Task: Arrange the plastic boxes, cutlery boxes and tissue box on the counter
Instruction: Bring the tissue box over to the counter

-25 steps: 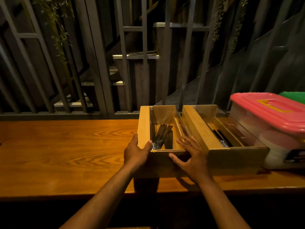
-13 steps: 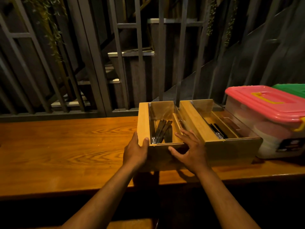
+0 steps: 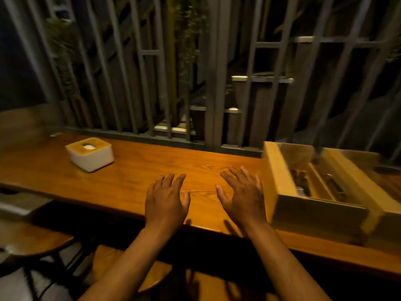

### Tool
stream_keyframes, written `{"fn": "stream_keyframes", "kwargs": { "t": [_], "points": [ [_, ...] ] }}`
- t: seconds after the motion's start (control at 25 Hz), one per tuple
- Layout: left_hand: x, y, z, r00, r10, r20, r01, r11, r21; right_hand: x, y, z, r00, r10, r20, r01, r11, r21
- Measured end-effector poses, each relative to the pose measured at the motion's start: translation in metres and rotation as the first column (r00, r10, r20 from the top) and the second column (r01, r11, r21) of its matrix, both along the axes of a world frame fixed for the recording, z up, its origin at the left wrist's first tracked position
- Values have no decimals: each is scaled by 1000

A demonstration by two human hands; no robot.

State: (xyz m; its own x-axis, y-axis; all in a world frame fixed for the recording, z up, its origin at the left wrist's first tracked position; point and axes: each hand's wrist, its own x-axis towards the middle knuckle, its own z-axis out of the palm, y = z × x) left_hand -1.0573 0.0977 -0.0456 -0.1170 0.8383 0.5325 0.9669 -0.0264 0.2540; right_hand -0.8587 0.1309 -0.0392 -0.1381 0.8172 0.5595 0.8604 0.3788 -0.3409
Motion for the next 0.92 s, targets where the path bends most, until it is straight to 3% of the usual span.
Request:
{"fn": "stream_keyframes", "kwargs": {
  "t": [0.4,0.68,0.92],
  "points": [
    [-283,-60,-8,968,248,-46,-251,964,-87,-284,-1,-23,975,168,-145,-172,985,-17],
    [-354,-25,0,963,270,21,-265,955,-134,-373,42,-36,971,171,-168,-198,967,-160],
    [-383,79,12,974,221,37,-210,959,-190,-417,126,-50,965,183,-187,-225,945,-237]
  ]
}}
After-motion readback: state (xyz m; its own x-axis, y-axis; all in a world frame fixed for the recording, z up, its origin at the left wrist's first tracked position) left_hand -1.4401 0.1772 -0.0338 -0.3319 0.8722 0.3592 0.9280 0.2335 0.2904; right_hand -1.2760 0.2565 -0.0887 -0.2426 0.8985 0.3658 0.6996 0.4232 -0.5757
